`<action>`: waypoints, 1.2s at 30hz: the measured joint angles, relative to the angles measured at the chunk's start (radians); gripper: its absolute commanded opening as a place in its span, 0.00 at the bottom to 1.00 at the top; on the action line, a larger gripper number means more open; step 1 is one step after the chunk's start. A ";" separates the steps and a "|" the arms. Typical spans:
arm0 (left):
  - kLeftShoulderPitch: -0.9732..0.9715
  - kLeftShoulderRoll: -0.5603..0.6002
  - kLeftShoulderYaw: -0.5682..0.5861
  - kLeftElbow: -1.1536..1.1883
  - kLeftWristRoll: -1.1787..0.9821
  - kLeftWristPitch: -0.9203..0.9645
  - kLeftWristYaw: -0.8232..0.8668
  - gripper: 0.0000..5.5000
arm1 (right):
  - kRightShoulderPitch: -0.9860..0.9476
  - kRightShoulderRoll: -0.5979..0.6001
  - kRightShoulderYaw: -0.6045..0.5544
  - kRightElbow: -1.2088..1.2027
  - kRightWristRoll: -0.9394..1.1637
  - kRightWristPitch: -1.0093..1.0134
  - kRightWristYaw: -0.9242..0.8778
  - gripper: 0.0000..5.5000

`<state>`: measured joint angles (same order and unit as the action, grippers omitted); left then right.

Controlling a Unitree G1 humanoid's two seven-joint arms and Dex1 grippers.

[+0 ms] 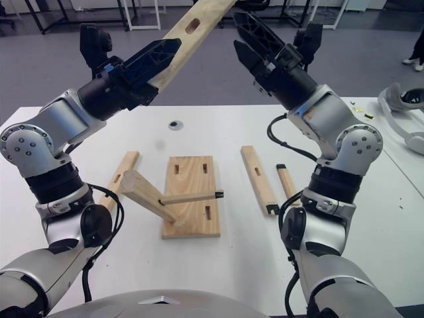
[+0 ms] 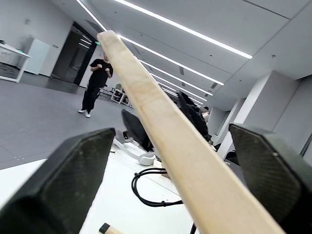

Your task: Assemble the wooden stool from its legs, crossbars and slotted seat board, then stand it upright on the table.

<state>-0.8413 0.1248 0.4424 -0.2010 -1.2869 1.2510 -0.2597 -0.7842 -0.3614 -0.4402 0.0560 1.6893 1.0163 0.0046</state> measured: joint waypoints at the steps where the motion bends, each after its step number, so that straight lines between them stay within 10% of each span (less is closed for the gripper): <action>1: 0.000 0.003 -0.017 -0.003 -0.020 -0.008 0.001 0.75 | 0.000 0.000 0.010 0.008 0.007 -0.001 -0.010 0.80; 9: 0.055 0.076 -0.112 -0.036 -0.133 -0.015 0.013 0.75 | -0.007 0.001 0.045 0.004 0.084 -0.041 -0.041 0.80; 29: 0.127 0.196 -0.206 -0.029 -0.229 -0.143 0.031 0.98 | -0.001 0.016 0.113 -0.076 0.161 -0.139 -0.076 0.09; 36: 0.162 0.260 -0.197 -0.007 -0.118 -0.211 0.022 0.98 | 0.059 -0.034 0.120 -0.105 0.083 -0.160 -0.119 0.01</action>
<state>-0.6792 0.3849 0.2449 -0.2078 -1.4053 1.0399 -0.2380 -0.7250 -0.3956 -0.3202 -0.0490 1.7722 0.8562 -0.1141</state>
